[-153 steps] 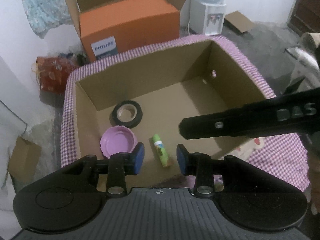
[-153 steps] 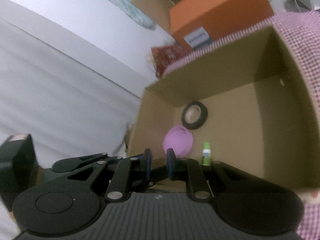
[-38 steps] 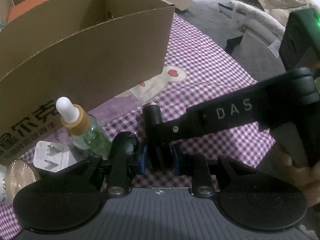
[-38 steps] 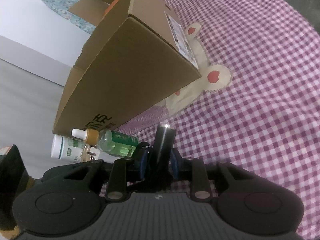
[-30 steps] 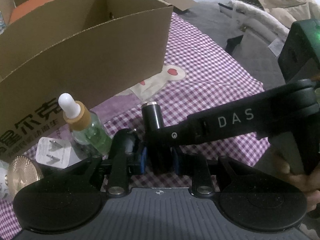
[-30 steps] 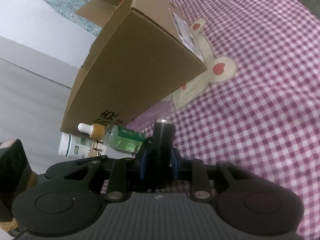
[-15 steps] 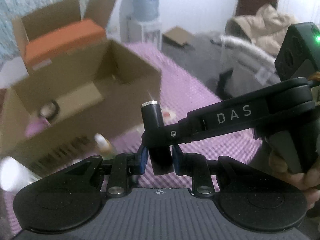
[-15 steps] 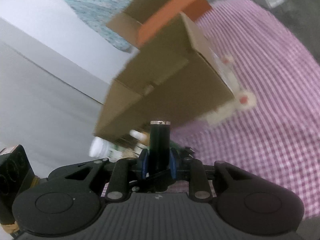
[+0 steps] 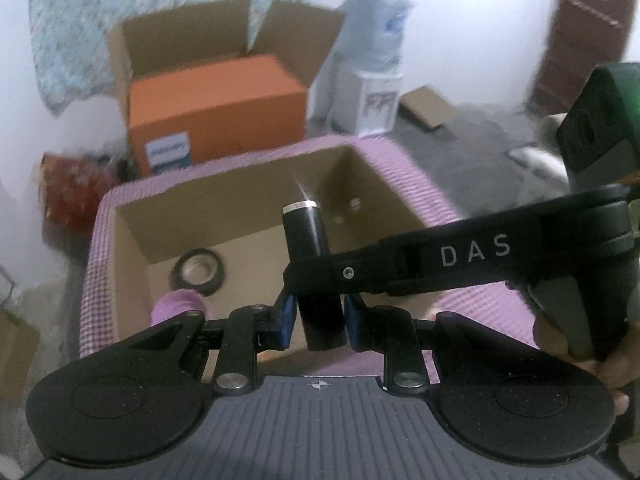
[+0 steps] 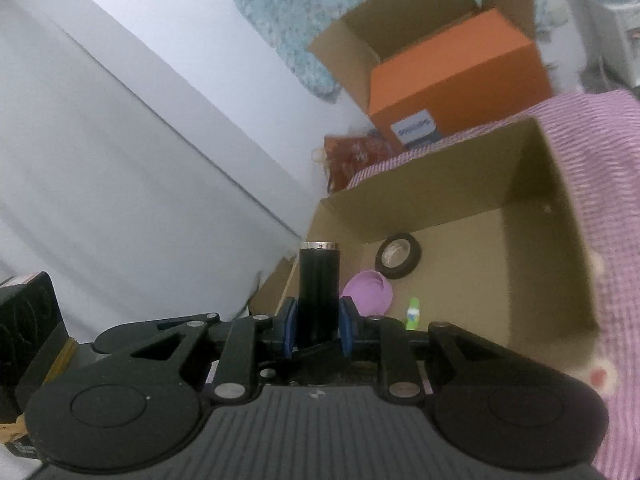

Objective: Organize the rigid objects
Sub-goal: 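Lower the black cylinder into the box and open the right tool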

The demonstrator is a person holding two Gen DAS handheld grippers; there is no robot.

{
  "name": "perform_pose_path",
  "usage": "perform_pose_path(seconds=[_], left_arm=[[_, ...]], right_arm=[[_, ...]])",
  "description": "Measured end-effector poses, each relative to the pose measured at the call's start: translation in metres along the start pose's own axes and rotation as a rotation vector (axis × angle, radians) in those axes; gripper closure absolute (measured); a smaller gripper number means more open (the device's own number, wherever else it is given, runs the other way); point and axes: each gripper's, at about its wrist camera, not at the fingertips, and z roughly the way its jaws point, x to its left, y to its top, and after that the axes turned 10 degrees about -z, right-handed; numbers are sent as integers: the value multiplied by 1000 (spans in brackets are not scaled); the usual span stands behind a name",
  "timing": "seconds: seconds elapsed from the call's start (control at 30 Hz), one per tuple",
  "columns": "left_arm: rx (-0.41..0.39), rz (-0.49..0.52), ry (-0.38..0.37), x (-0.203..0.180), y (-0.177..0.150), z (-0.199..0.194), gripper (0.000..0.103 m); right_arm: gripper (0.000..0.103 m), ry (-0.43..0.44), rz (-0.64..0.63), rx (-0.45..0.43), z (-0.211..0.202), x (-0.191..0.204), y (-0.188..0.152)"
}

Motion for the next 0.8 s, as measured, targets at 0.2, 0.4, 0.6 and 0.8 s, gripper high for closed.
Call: perform_pose_path(seconds=[0.2, 0.4, 0.6, 0.8], left_arm=[[146, -57, 63, 33, 18, 49, 78], [254, -83, 120, 49, 18, 86, 78], [263, -82, 162, 50, 17, 90, 77], [244, -64, 174, 44, 19, 82, 77]], right_arm=[[79, 26, 83, 155, 71, -24, 15], [79, 6, 143, 264, 116, -44, 16], [77, -17, 189, 318, 141, -58, 15], [77, -11, 210, 317, 143, -65, 16]])
